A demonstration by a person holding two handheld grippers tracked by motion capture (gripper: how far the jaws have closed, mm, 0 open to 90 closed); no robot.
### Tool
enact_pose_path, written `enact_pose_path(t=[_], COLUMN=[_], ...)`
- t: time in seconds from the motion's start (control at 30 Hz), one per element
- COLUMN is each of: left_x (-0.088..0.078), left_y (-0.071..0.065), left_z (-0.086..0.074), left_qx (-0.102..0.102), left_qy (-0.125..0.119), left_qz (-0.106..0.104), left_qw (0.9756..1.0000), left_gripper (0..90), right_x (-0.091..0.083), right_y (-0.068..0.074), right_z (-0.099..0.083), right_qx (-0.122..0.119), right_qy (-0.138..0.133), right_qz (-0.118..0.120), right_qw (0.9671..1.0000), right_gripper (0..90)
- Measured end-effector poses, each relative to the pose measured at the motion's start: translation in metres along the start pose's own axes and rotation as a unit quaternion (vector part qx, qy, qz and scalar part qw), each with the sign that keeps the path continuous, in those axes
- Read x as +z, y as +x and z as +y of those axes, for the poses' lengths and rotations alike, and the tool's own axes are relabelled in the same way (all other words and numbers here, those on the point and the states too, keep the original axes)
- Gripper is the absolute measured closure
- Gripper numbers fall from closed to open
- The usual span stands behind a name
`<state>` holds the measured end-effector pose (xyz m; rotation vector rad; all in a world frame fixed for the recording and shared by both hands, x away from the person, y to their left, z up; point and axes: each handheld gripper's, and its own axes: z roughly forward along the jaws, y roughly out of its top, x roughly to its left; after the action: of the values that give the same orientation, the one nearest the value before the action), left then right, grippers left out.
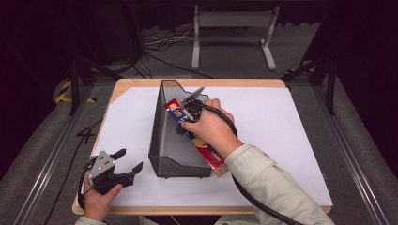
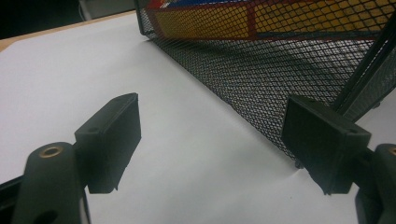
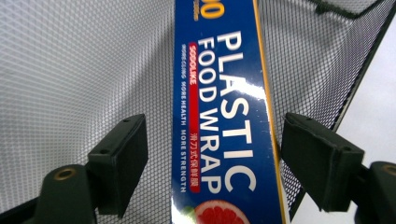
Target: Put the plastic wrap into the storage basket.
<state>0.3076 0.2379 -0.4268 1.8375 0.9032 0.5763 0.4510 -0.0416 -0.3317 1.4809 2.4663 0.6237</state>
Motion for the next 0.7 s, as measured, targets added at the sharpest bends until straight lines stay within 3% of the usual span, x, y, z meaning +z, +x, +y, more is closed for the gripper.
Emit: enact_pose_path(t=[0.1, 0.27, 0.47, 0.7], left_x=[0.0, 0.0, 0.0, -0.001], left_y=[0.001, 0.0, -0.001, 0.0], left_z=[0.001, 0.001, 0.0, 0.0], left_qx=[-0.002, 0.0, -0.001, 0.0], left_qy=[-0.001, 0.001, 0.001, 0.001], left_qz=[0.0, 0.0, 0.001, 0.002], left_qw=[1.0, 1.0, 1.0, 1.0], left_gripper=[20.9, 20.9, 20.9, 20.8], right_x=[-0.008, -0.024, -0.047, -0.072], right_y=[0.0, -0.003, -0.012, -0.029], right_z=[0.0, -0.003, -0.014, -0.033], right_qx=[-0.008, -0.024, -0.044, -0.06], right_qy=[-0.029, -0.096, -0.168, -0.225], right_qz=[0.012, 0.028, 0.061, 0.078], right_qw=[0.9995, 0.9947, 0.983, 0.9695], right_gripper=[22.4, 21.3, 20.1, 19.1])
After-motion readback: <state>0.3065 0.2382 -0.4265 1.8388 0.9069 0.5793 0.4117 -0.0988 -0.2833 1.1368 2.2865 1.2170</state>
